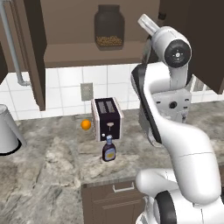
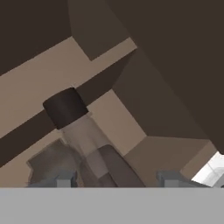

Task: Pick the syrup bottle and condiment bottle from the counter and place them in the cabinet.

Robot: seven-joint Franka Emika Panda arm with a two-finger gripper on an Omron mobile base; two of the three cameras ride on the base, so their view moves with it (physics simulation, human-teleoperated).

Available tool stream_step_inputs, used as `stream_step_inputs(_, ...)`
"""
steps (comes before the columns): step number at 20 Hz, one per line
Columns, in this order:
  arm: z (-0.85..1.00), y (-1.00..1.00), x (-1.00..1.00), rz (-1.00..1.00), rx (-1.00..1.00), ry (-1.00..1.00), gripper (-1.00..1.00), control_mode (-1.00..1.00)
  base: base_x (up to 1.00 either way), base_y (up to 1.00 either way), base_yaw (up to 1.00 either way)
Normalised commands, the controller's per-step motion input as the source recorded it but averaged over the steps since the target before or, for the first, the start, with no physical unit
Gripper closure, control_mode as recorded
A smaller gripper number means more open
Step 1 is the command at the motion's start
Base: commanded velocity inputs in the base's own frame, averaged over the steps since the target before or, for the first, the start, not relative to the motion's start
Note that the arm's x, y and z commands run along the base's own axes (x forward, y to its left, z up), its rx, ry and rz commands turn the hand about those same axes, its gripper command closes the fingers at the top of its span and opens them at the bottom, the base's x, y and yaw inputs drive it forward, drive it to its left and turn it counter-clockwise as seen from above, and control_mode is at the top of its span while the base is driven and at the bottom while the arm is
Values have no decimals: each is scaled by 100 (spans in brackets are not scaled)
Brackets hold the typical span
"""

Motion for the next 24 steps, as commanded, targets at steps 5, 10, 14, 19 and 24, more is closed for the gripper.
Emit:
stream_step_inputs(5,9,0,8,0,0,-5,100,-100,0,0,0)
stream_step_inputs(10,0,-5,27,0,0,0,100,-100,0,0,0)
stream_step_inputs(14,1,-21,38,0,0,0,100,-100,0,0,0)
stream_step_inputs(19,1,-21,42,0,0,0,100,-100,0,0,0)
stream_step_inputs(24,0,-13,44,2,0,0,100,-100,0,0,0)
